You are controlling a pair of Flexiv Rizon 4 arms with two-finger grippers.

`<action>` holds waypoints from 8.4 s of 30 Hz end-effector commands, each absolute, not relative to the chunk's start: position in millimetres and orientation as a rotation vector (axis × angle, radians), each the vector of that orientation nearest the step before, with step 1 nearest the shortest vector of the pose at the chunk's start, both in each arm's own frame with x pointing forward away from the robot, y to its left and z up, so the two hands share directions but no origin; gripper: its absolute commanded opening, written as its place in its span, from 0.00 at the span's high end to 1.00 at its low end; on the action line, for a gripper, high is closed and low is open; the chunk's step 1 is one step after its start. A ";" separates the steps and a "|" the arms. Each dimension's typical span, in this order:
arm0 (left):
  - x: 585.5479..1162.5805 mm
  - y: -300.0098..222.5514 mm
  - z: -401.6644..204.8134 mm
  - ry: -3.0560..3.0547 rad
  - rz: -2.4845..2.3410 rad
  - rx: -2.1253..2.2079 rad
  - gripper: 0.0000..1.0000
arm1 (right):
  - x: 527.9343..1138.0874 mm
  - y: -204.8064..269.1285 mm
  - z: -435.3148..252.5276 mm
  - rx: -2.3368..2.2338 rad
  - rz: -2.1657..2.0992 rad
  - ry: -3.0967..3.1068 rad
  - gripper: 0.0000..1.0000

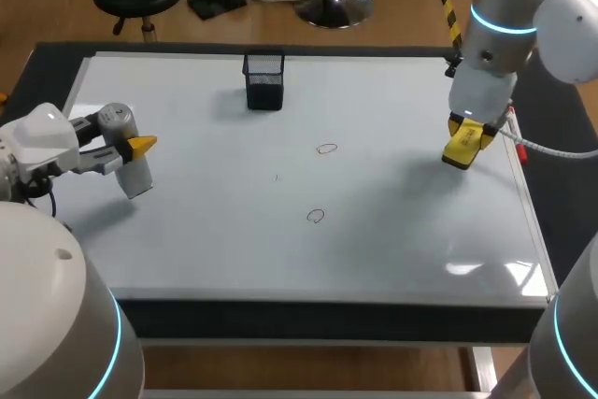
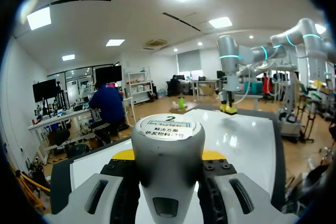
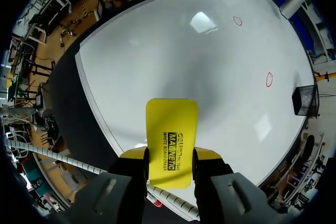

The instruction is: Pick up the inspection probe, press it on each red-marked spot on the whiteboard one by one, put down the probe, pick up the eraser, and wipe off all the red marks.

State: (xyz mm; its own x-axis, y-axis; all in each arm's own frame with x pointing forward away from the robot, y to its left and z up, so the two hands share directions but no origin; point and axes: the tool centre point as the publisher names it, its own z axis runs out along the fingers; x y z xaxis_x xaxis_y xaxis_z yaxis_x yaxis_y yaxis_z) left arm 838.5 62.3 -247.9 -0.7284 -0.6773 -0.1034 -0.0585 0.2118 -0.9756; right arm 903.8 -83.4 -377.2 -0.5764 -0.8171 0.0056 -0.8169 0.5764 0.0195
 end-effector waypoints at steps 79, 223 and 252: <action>932.3 -263.4 -275.3 2.342 -2.155 0.254 1.00 | 904.5 -83.7 -377.1 1.439 -0.019 -2.774 1.00; 1098.2 -263.1 -191.1 2.608 -2.237 0.952 1.00 | 904.5 -83.7 -377.1 1.439 -0.019 -2.774 1.00; 1098.2 -263.1 -191.1 2.608 -2.237 0.952 1.00 | 893.7 45.2 -371.9 1.825 0.037 -2.526 1.00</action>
